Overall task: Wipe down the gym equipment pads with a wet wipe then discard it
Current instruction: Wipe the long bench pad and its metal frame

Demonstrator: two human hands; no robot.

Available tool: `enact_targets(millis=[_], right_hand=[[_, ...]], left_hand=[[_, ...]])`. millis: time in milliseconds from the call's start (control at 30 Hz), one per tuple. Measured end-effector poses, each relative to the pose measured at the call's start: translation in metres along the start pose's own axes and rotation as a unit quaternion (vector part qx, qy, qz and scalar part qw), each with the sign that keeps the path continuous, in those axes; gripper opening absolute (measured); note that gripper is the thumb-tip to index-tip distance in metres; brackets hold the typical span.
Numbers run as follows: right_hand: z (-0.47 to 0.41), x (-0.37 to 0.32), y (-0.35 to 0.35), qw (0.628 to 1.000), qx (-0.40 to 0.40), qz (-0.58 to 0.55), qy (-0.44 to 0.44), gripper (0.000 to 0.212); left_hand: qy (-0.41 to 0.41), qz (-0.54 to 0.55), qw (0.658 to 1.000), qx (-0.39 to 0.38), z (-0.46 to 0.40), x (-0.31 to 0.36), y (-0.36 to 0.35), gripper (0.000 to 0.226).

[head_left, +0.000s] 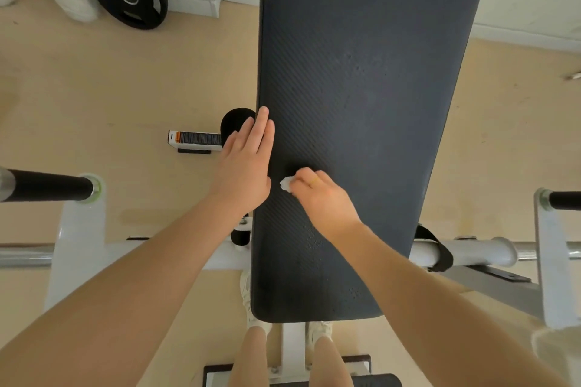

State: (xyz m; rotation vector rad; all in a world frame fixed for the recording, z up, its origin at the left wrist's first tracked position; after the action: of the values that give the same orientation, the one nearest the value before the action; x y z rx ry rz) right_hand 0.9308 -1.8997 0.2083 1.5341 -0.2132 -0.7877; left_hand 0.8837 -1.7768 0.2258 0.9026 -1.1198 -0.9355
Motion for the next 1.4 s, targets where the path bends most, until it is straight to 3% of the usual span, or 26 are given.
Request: enact_targets(millis=[100, 233, 333, 400, 533, 600, 700, 767, 933, 1167, 1233, 1300, 1400], right_hand=[[-0.025, -0.001, 0.019, 0.999, 0.020, 0.018, 0.042, 0.018], [-0.081, 0.021, 0.060, 0.988, 0.103, 0.015, -0.111, 0.018], [-0.083, 0.026, 0.059, 0.983, 0.127, 0.000, -0.129, 0.021], [-0.053, 0.020, 0.034, 0.992, 0.089, -0.011, -0.088, 0.023], [0.023, 0.011, -0.008, 0.999, -0.027, -0.026, -0.024, 0.049], [0.027, 0.011, -0.010, 0.998, -0.054, -0.022, -0.007, 0.048], [-0.005, 0.012, 0.010, 0.999, -0.013, -0.025, 0.016, 0.031], [-0.040, 0.016, 0.033, 0.999, 0.038, -0.006, -0.033, 0.019], [-0.077, 0.027, 0.052, 0.989, 0.110, -0.017, -0.101, 0.022], [0.034, 0.026, -0.012, 0.999, -0.044, -0.011, -0.008, 0.037], [0.014, 0.032, -0.002, 1.000, -0.013, -0.017, -0.014, 0.026], [-0.021, 0.036, 0.025, 0.997, 0.077, 0.002, -0.032, 0.016], [-0.059, 0.051, 0.056, 0.986, 0.142, 0.013, -0.087, 0.020]], left_hand=[[0.022, -0.026, 0.999, -0.011, 0.000, 0.005, -0.005, 0.091], [0.045, -0.078, 0.996, -0.010, 0.000, 0.008, -0.012, 0.113], [0.052, -0.089, 0.995, -0.015, -0.002, 0.010, -0.015, 0.121], [0.058, -0.082, 0.995, -0.025, -0.002, 0.011, -0.017, 0.127], [0.076, -0.060, 0.995, -0.016, -0.003, 0.017, -0.019, 0.125], [0.083, -0.064, 0.994, -0.014, -0.004, 0.020, -0.018, 0.123], [0.087, -0.065, 0.994, -0.024, -0.004, 0.020, -0.019, 0.122], [0.090, -0.071, 0.993, -0.030, -0.005, 0.019, -0.020, 0.124], [0.091, -0.087, 0.991, -0.036, -0.005, 0.021, -0.021, 0.125], [0.103, -0.069, 0.992, -0.024, -0.004, 0.023, -0.019, 0.123], [0.109, -0.062, 0.992, -0.018, -0.004, 0.023, -0.020, 0.122], [0.106, -0.073, 0.992, -0.007, -0.001, 0.023, -0.023, 0.124], [0.062, -0.118, 0.990, 0.048, 0.002, 0.027, -0.030, 0.121]])
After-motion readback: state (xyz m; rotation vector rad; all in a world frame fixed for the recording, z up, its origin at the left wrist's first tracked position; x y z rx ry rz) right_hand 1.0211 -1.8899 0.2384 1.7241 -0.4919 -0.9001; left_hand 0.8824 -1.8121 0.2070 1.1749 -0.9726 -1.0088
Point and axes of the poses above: each hand's wrist, its own z-axis away from the middle knuckle, its own y-axis out of the back of the hand, x = y × z, the point moved 5 cm from there along -z, towards the middle knuckle, and after that the axes turned 13 degrees about -y, right-handed, at the moved point
